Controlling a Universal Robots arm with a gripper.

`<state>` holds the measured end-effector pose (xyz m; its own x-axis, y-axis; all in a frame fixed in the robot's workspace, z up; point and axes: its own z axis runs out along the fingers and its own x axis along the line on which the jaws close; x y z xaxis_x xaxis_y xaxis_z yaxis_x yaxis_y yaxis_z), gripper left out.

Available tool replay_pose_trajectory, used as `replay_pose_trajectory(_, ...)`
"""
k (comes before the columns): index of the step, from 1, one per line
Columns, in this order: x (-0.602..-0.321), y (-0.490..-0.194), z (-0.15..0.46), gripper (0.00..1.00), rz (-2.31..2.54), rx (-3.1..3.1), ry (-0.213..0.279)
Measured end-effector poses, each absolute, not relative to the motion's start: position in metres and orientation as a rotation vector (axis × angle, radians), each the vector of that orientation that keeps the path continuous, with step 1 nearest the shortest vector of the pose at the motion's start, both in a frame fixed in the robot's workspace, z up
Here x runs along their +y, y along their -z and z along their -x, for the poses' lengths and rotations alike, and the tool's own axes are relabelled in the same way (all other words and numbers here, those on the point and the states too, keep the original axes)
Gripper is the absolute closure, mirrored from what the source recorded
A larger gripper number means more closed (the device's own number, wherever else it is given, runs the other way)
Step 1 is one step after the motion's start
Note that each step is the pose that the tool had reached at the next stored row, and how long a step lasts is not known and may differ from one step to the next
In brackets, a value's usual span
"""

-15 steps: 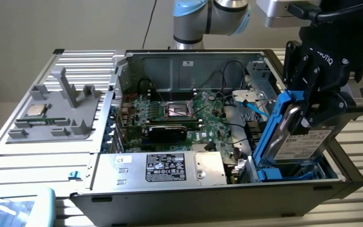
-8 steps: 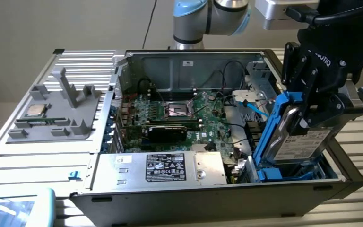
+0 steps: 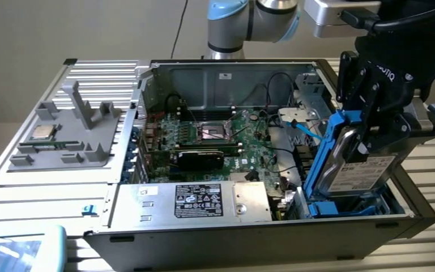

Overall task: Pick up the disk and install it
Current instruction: 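Insert the disk into the insertion slot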

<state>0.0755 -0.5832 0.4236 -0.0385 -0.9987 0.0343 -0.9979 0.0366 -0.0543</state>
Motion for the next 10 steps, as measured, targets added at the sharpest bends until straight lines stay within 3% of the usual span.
replay_pose_trajectory(10, -0.5829, -0.4269, -0.0737, 0.63, 2.169, 2.253, 0.1)
